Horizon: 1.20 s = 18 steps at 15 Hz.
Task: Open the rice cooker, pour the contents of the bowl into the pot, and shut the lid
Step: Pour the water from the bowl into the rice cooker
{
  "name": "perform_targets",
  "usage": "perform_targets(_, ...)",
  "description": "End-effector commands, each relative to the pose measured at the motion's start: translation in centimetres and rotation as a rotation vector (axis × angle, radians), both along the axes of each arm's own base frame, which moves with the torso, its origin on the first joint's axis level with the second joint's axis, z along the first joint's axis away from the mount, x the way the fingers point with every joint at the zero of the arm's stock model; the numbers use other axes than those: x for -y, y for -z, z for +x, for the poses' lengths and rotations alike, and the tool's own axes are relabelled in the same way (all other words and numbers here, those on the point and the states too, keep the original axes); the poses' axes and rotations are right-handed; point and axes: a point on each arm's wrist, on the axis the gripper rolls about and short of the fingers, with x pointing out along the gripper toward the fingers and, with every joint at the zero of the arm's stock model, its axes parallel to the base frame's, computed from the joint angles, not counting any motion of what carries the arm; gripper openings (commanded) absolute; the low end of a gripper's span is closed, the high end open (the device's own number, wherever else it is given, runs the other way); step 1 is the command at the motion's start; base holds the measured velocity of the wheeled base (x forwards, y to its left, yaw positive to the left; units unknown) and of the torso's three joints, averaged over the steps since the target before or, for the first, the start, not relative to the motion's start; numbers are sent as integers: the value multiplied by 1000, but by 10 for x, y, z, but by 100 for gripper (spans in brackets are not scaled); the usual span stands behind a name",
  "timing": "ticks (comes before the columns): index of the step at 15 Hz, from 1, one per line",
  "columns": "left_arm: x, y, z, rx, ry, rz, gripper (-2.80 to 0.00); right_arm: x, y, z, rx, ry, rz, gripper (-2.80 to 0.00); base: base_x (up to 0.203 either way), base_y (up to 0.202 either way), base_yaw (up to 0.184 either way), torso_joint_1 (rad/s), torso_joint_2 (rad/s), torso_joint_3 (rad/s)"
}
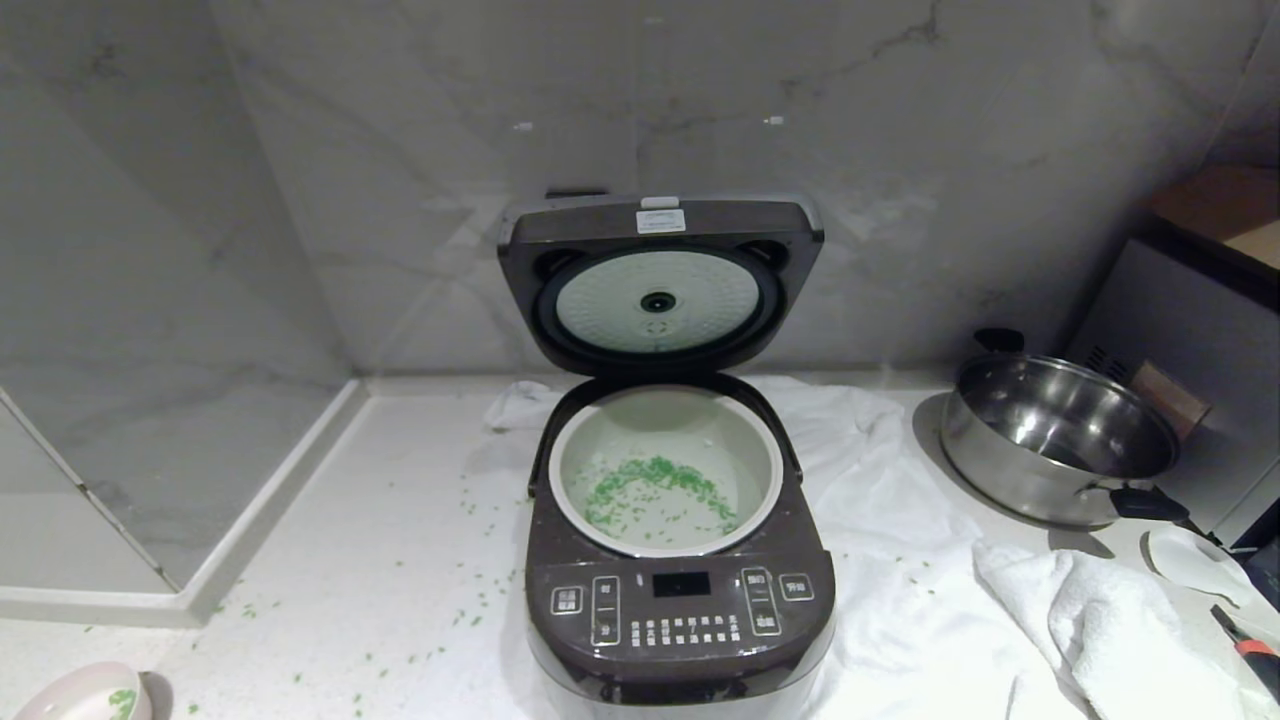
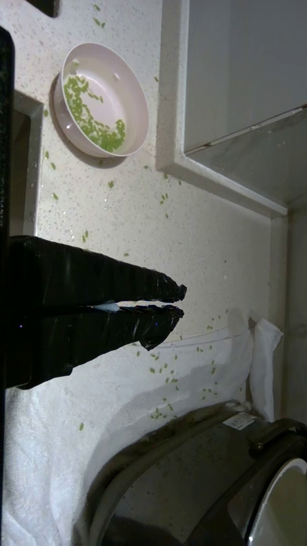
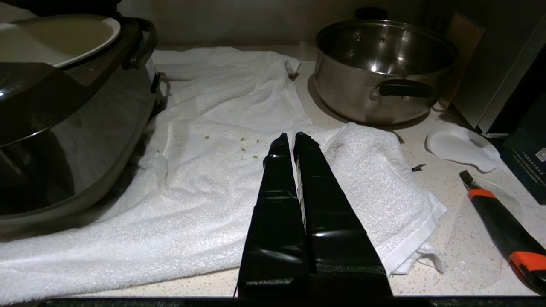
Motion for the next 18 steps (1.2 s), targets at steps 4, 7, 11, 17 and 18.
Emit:
perform_targets(4, 0, 0, 0, 2, -2, 1, -280, -2, -33, -5, 39, -76, -6, -280, 0, 0, 0, 0, 0, 0)
perform_targets(7, 0, 0, 0, 2, 0, -1, -280, -4, -99, 19, -65, -187, 90, -280, 0, 0, 0, 0, 0, 0)
perform_targets(11, 0, 0, 0, 2, 1, -1, -280, -13, -160, 103, -295, -390, 226, -280, 0, 0, 0, 0, 0, 0)
perform_targets(17, 0, 0, 0, 2, 1, -1, -280, -30, -184, 244, -563, -577, 387, -280, 0, 0, 0, 0, 0, 0)
perform_targets(18, 0, 0, 0, 2, 1, -1, -280, -32, -186, 259, -590, -587, 399, -280, 0, 0, 0, 0, 0, 0)
